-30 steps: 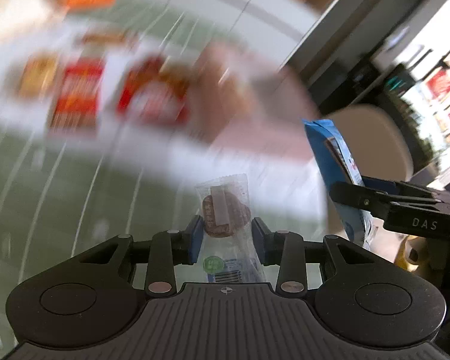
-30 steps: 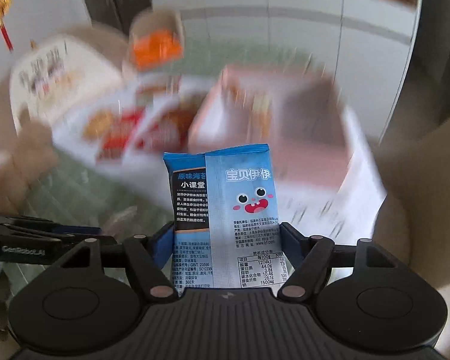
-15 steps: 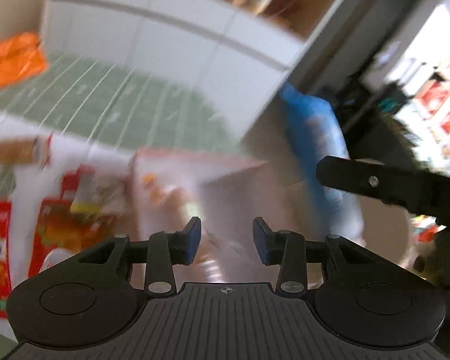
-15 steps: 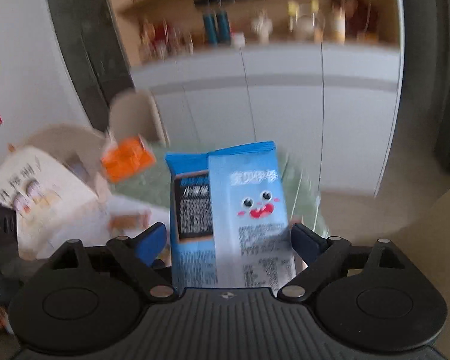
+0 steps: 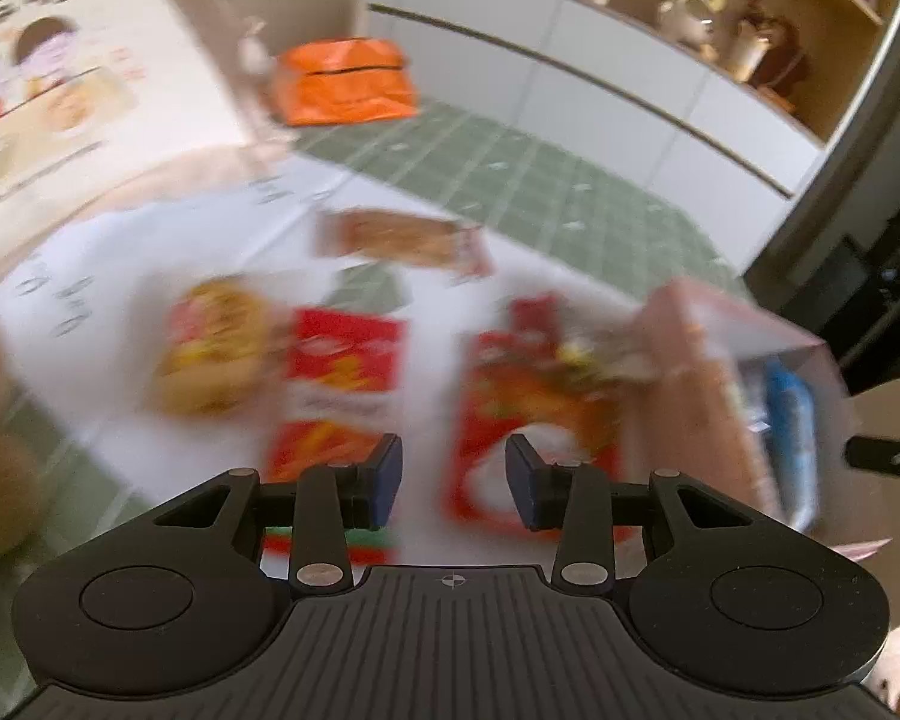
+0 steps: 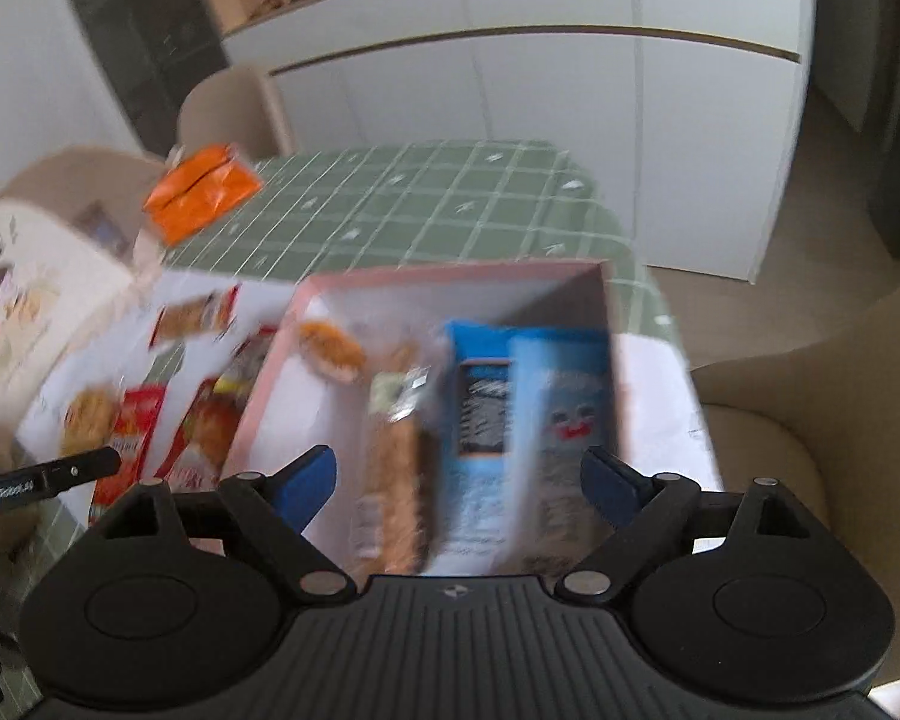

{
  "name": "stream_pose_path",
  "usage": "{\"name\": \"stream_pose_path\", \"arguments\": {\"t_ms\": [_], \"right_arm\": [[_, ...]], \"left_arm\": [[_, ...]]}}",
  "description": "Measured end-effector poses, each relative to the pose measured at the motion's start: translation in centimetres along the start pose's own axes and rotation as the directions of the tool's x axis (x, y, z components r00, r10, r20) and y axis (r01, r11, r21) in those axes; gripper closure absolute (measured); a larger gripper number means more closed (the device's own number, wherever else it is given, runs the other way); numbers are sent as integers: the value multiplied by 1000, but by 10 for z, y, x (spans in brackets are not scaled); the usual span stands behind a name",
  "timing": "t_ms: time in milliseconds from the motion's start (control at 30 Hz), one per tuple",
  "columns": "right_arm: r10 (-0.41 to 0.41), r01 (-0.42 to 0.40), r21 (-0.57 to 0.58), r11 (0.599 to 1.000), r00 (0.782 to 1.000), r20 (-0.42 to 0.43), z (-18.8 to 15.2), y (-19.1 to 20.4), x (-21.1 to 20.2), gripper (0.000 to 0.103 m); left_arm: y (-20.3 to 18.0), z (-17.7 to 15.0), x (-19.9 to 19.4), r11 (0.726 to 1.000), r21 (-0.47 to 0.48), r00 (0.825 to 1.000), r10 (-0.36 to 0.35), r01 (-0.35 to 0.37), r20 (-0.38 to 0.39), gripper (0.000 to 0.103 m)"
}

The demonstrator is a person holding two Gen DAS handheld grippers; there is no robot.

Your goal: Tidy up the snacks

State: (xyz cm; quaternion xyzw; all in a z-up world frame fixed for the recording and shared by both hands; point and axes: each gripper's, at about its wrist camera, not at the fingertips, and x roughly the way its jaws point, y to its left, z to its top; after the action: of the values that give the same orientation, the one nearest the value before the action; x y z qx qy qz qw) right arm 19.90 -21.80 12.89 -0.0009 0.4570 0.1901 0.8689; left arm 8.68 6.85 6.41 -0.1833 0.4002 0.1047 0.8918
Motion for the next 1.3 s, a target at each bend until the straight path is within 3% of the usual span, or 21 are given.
{"name": "stream_pose_path", "arguments": {"t_ms": [167,333,467,567,667,767,833,900,1067,1200,1300], "right_arm": [[35,-37,-102,994,999,-21,1,54,4,13],[80,-91,-211,973,995,-59,13,124,21,13],[88,-113,-207,972,988,-124,40,163,65,13],[30,-59,-208,976,989,-142,69,175,106,14],[-63,29,-237,971,988,-138,92,183,150,24],[-136,99,-220,971,978,-160,98,182,182,45],[-178,137,-260,956,974,-141,93,188,190,55],[-155,106,-258,960,971,-181,85,190,193,63],[-81,22,-267,964,974,-212,50,200,164,63],[34,-113,-239,965,950,-312,8,199,135,63],[69,-154,-250,956,946,-318,-27,193,109,64]], "left_arm": [[26,-21,-14,999,-16,1000,29,-29,-1,61],[52,-32,-27,998,-63,1000,-1,-1,-26,61],[67,-44,-38,997,-70,998,-40,36,-53,61],[75,-55,-47,993,-85,994,-83,77,-64,61],[82,-69,-53,986,-111,987,-136,126,-85,61],[87,-79,-60,983,-112,983,-158,147,-97,61],[92,-82,-63,983,-116,983,-156,145,-94,61],[98,-83,-62,981,-134,984,-153,140,-91,61],[103,-77,-60,976,-160,984,-163,149,-74,61],[92,-72,-61,977,-128,981,-180,170,-70,61],[81,-65,-60,980,-82,980,-189,184,-68,61]]}}
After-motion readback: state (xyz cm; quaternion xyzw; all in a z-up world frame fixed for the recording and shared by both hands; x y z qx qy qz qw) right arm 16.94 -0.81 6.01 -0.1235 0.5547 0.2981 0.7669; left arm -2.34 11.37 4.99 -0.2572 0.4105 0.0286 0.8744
